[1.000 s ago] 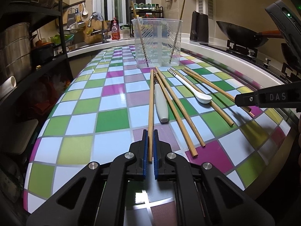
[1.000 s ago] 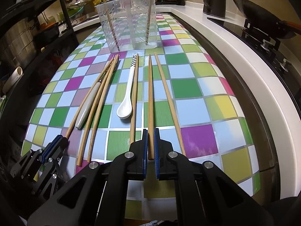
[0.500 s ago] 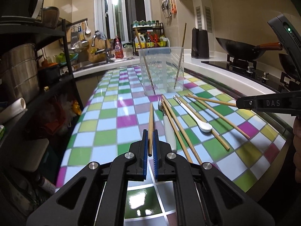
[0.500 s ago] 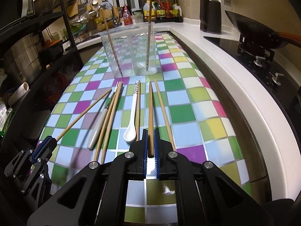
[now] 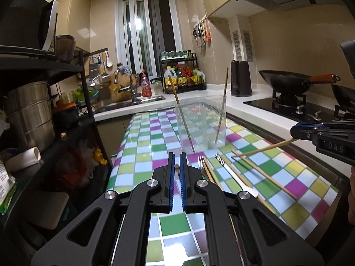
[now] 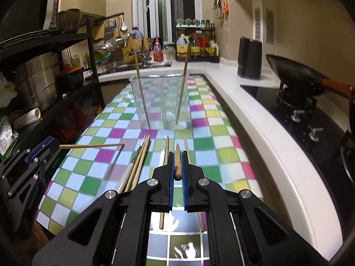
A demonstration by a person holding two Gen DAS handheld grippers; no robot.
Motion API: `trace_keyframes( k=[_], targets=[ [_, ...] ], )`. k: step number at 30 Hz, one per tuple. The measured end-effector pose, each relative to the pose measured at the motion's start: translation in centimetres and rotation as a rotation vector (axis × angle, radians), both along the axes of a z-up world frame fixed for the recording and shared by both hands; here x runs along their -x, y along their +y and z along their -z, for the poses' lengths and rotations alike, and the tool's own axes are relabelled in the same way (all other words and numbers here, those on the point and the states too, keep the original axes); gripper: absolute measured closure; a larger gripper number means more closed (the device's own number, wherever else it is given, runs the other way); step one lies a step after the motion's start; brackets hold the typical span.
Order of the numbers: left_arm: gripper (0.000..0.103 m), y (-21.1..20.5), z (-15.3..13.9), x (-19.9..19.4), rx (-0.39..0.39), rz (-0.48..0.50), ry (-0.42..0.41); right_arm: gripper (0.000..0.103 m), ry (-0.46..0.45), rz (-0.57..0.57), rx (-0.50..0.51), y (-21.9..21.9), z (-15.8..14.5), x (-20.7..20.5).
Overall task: Organize utensils
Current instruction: 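Lift the chopstick in the left tool over the clear container while the right tool carries its chopstick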
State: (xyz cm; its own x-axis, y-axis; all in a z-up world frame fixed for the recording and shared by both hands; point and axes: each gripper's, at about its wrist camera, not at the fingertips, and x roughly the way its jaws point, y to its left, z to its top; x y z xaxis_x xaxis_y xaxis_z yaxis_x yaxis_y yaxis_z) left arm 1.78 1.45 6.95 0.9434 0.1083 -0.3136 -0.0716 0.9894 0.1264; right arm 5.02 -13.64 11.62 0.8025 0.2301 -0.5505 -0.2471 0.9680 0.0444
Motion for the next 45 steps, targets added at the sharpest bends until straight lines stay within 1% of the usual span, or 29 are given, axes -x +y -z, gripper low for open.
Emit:
trace_keyframes(
  k=[3, 10, 15, 17, 22, 25, 29, 32, 36, 40, 41, 45],
  targets=[
    [0.098, 0.5, -1.3, -0.9, 0.012, 0.005, -0.015, 0.097, -0.028, -0.007, -0.003, -0.2, -1.0, -0.3],
    [0.098, 1.6, -4.6, -3.7, 0.050, 0.031, -0.016, 0.097, -0.024, -0.020, -0.056, -1.1, -3.1, -2.4],
    [0.098, 2.3, -6.9, -5.7, 0.094, 0.052, 0.007, 0.097, 0.005, -0.048, -0.097, -1.5, -4.7, -4.6],
    [0.098, 2.3, -7.5, -6.4, 0.100, 0.057, 0.018, 0.097, 0.010, -0.045, -0.104, -1.6, -5.4, -5.3],
    [0.098, 2.8, -8.3, -7.9, 0.163, 0.070, 0.063, 0.097, 0.049, -0.053, -0.128, -1.8, -6.5, -6.9],
    [0.098, 3.1, -8.8, -8.6, 0.167, 0.070, 0.077, 0.097, 0.077, -0.051, -0.131, -2.0, -7.5, -7.9],
    [0.098, 3.7, -10.4, -9.9, 0.195, 0.083, 0.094, 0.097, 0.112, -0.048, -0.139, -2.3, -9.8, -9.4],
    [0.098, 4.0, -11.9, -10.8, 0.196, 0.089, 0.090, 0.097, 0.110, -0.056, -0.154, -2.4, -12.0, -10.1],
    [0.098, 4.3, -14.0, -12.6, 0.209, 0.101, 0.091, 0.097, 0.085, -0.058, -0.158, -2.2, -15.0, -11.3],
    [0.098, 3.9, -16.4, -14.5, 0.199, 0.122, 0.078, 0.097, 0.052, -0.076, -0.159, -1.6, -18.2, -12.8],
    [0.098, 3.8, -17.1, -15.1, 0.200, 0.126, 0.073, 0.097, 0.041, -0.084, -0.167, -1.3, -19.2, -13.3],
    [0.098, 3.6, -19.9, -17.6, 0.209, 0.145, 0.046, 0.097, -0.015, -0.104, -0.148, 0.0, -22.9, -15.4]
  ],
)
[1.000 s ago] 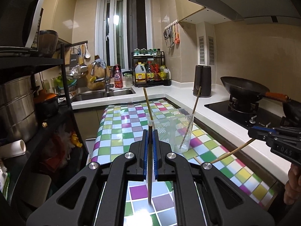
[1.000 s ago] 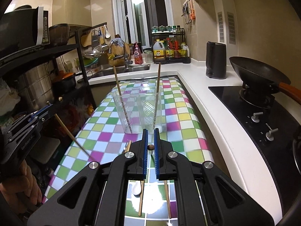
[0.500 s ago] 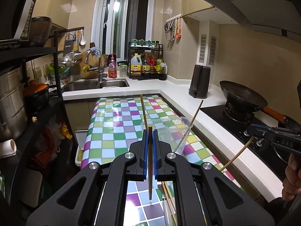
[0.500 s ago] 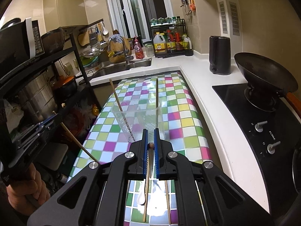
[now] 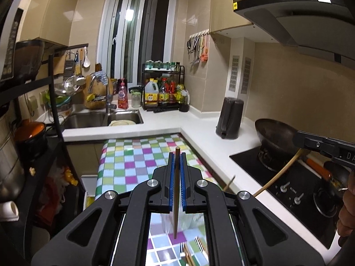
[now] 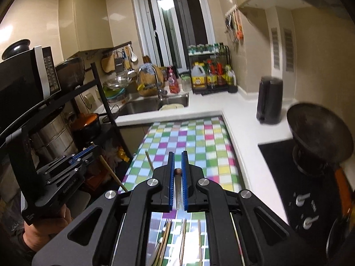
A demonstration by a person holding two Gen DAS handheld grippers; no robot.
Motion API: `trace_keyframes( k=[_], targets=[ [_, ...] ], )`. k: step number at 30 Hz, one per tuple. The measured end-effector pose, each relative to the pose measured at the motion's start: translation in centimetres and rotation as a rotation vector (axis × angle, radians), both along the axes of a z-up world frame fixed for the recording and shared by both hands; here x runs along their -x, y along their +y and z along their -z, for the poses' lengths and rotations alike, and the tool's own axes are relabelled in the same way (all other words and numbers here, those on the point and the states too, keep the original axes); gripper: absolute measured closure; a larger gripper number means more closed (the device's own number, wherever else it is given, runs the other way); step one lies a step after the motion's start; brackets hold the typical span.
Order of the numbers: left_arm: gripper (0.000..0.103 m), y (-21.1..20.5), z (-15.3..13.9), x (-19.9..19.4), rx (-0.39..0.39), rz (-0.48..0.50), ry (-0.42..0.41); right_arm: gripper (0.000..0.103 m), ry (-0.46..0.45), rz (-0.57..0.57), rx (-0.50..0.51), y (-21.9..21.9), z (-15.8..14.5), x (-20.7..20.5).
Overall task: Organize utensils
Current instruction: 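Lift the chopstick in the left tool over the clear container while the right tool carries its chopstick, then open the left tool to drop the chopstick into the container while the right tool releases its chopstick, then move both open tools back over the utensils on the cloth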
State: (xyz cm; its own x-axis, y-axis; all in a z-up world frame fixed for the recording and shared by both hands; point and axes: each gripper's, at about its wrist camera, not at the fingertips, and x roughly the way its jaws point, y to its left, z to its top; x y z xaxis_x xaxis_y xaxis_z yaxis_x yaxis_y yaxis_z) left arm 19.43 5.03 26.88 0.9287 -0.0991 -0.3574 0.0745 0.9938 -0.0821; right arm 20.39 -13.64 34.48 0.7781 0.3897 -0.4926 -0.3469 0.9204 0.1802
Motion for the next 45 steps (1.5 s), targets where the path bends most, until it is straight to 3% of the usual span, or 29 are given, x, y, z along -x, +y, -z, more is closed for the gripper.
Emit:
trace_keyframes(
  k=[4, 7, 13, 19, 26, 28, 29, 30, 34, 39, 42, 45],
  targets=[
    [0.098, 0.1, -2.7, -2.5, 0.031, 0.008, -0.049, 0.097, -0.038, 0.007, 0.025, 1.1, -2.0, -2.5],
    [0.098, -0.3, -2.9, -4.8, 0.036, 0.028, -0.047, 0.097, -0.031, 0.010, 0.066, 2.1, -1.3, -4.8],
    [0.098, -1.1, 2.2, -9.8, 0.012, 0.036, 0.053, 0.097, 0.068, -0.018, 0.113, 4.0, 3.8, -9.1],
    [0.098, -0.9, 7.3, -11.9, -0.003, 0.051, 0.145, 0.097, 0.143, -0.029, 0.145, 4.9, 8.6, -11.3],
    [0.098, -1.0, 9.0, -12.3, -0.020, 0.055, 0.179, 0.097, 0.186, -0.056, 0.146, 5.5, 10.8, -12.0],
    [0.088, -0.9, 8.9, -12.3, -0.011, 0.049, 0.181, 0.089, 0.197, -0.073, 0.158, 5.7, 10.9, -11.8],
    [0.074, -0.7, 8.6, -12.0, -0.002, 0.048, 0.171, 0.085, 0.188, -0.068, 0.165, 5.7, 10.7, -11.5],
    [0.068, -0.5, 8.3, -11.7, 0.005, 0.049, 0.156, 0.077, 0.177, -0.059, 0.168, 5.7, 10.4, -11.3],
    [0.068, 0.0, 5.9, -9.0, 0.005, 0.034, 0.086, 0.072, 0.127, -0.032, 0.143, 4.5, 8.2, -9.3],
    [0.067, 0.6, 3.4, -3.4, 0.019, 0.009, -0.005, 0.067, -0.002, -0.026, 0.073, 2.1, 4.4, -3.6],
    [0.067, 0.4, 3.2, 0.5, 0.016, -0.006, -0.043, 0.059, -0.077, -0.018, 0.026, 0.5, 3.0, 0.7],
    [0.067, -0.1, 4.2, 4.3, 0.016, -0.027, -0.063, 0.058, -0.125, 0.008, -0.017, -0.9, 2.9, 4.2]
  ],
)
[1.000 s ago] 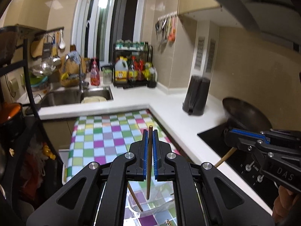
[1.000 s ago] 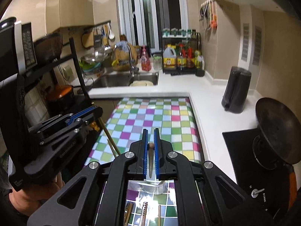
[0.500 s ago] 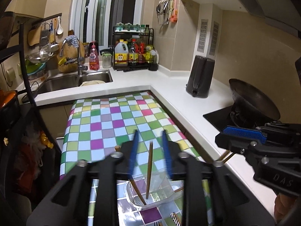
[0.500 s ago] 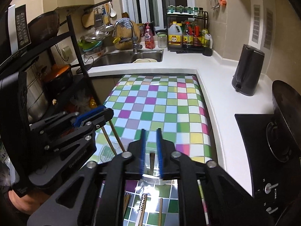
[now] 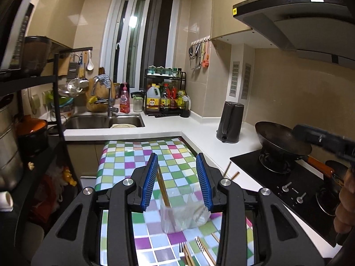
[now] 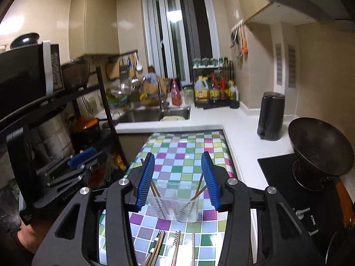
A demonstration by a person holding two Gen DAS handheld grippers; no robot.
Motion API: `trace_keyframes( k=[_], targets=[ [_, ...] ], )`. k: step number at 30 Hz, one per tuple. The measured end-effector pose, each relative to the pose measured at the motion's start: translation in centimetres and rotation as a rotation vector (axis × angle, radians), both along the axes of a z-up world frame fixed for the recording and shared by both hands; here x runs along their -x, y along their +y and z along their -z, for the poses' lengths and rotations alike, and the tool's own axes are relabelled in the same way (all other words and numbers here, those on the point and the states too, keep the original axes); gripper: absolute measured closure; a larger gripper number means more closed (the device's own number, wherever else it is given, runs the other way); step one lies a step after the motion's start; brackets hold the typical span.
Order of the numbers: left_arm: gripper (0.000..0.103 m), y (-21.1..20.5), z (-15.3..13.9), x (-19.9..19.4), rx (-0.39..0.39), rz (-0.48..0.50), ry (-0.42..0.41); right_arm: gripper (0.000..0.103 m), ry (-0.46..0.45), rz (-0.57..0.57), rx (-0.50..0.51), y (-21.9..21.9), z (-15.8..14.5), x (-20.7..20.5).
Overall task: Organize utensils
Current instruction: 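Move both open tools back over the utensils on the cloth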
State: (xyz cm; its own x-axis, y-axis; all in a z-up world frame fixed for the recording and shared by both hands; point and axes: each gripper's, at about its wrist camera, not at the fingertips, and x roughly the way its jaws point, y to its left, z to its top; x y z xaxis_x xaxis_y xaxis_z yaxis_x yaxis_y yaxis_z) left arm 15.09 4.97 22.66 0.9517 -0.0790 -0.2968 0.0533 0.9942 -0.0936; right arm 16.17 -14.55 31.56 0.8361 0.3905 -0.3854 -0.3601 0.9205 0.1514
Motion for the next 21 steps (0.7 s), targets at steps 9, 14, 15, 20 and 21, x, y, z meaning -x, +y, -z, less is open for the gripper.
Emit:
trace_keyframes(
  k=[9, 14, 15, 20, 21],
  targets=[
    [0.067, -1.2, 6.1, 8.1, -0.009, -0.063, 0.041, 0.058, -0.076, 0.100, 0.006, -1.1, 4.4, 7.9],
    [0.067, -1.2, 10.4, 11.3, -0.002, -0.059, 0.103, 0.058, -0.069, 0.128, 0.013, -1.8, 5.7, 10.8],
    [0.067, -1.2, 11.1, 11.6, 0.000, -0.058, 0.117, 0.058, -0.064, 0.136, 0.008, -2.0, 5.7, 11.2],
    [0.067, -1.4, 13.7, 13.2, -0.006, -0.043, 0.143, 0.058, -0.050, 0.169, -0.003, -2.4, 5.3, 12.3],
    [0.067, -1.3, 14.1, 13.4, -0.001, -0.040, 0.144, 0.058, -0.052, 0.167, 0.008, -2.3, 5.4, 12.6]
  ],
)
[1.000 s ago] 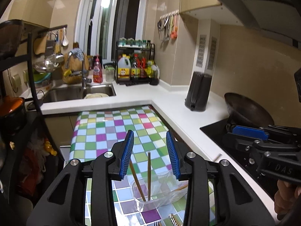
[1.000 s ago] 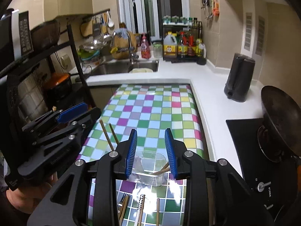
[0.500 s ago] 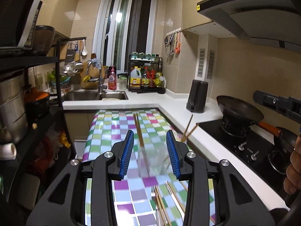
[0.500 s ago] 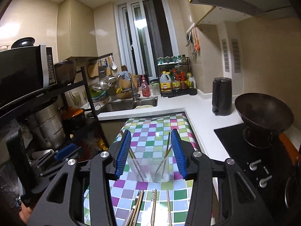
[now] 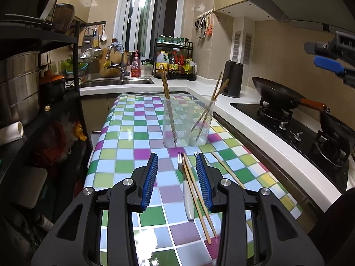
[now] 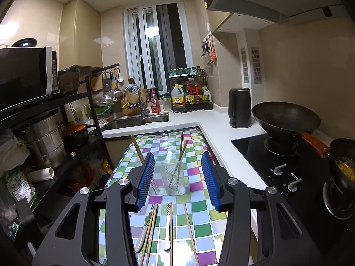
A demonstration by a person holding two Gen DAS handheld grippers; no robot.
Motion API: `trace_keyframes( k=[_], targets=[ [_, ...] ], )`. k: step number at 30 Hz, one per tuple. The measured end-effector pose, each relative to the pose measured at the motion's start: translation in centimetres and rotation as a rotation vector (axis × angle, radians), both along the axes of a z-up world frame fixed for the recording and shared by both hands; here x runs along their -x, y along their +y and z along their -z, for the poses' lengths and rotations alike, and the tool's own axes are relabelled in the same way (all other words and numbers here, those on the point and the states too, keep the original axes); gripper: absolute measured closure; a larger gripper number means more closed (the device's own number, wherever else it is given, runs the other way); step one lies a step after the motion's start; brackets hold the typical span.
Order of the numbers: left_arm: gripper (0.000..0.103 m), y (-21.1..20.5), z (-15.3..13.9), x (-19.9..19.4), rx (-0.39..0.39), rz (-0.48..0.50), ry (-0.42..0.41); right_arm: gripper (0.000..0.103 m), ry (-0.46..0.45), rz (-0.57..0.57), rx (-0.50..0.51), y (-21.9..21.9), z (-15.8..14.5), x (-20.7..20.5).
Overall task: Organize utensils
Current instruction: 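Move both open tools back over the utensils on the cloth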
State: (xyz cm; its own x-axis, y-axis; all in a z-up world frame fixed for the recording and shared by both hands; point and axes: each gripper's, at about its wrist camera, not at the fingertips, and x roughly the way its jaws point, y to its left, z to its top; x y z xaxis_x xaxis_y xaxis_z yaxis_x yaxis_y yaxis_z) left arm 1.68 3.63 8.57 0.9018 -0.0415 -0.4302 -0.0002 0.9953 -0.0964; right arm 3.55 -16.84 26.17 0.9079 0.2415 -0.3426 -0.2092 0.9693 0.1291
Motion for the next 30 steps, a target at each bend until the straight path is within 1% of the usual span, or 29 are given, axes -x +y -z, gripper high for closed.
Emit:
trace_keyframes(
  k=[3, 7, 11, 16, 18, 20, 22, 23, 24, 25, 27, 30],
  targets=[
    [0.067, -0.1, 1.2, 0.1, 0.016, 0.006, 0.012, 0.058, 0.006, -0.009, 0.043, 0.4, 0.8, 0.5],
    [0.069, -0.4, 2.6, 0.2, 0.017, 0.013, 0.029, 0.058, 0.040, -0.016, 0.047, 0.0, 2.8, 0.4],
    [0.069, -0.8, 3.9, 0.7, 0.005, 0.025, 0.037, 0.058, 0.090, -0.009, 0.041, -0.3, 5.1, -0.7],
    [0.070, -0.7, 5.4, 0.6, 0.009, 0.020, 0.069, 0.058, 0.139, -0.022, 0.035, 0.1, 7.7, -2.4],
    [0.074, -0.7, 5.8, 0.4, 0.013, 0.016, 0.076, 0.058, 0.154, -0.039, 0.027, 0.4, 8.5, -3.1],
    [0.075, -0.9, 6.2, 0.3, 0.017, 0.009, 0.082, 0.059, 0.164, -0.056, 0.021, 0.8, 9.3, -3.8],
    [0.078, -1.3, 6.8, 0.1, 0.020, 0.008, 0.095, 0.063, 0.163, -0.069, 0.025, 1.1, 10.2, -4.2],
    [0.079, -1.5, 7.0, -0.1, 0.016, 0.010, 0.100, 0.064, 0.158, -0.074, 0.026, 1.1, 10.9, -4.2],
    [0.079, -1.8, 7.2, -0.2, 0.009, 0.012, 0.105, 0.067, 0.160, -0.073, 0.028, 1.2, 11.5, -4.2],
    [0.079, -2.1, 7.4, -0.3, 0.002, 0.013, 0.108, 0.072, 0.172, -0.073, 0.023, 1.1, 12.3, -4.3],
    [0.079, -2.7, 7.8, -0.6, -0.002, 0.009, 0.119, 0.077, 0.217, -0.083, 0.009, 0.8, 14.4, -4.6],
    [0.079, -3.7, 8.6, -0.8, -0.006, 0.023, 0.139, 0.078, 0.269, -0.073, 0.014, 0.2, 17.1, -5.2]
  ],
)
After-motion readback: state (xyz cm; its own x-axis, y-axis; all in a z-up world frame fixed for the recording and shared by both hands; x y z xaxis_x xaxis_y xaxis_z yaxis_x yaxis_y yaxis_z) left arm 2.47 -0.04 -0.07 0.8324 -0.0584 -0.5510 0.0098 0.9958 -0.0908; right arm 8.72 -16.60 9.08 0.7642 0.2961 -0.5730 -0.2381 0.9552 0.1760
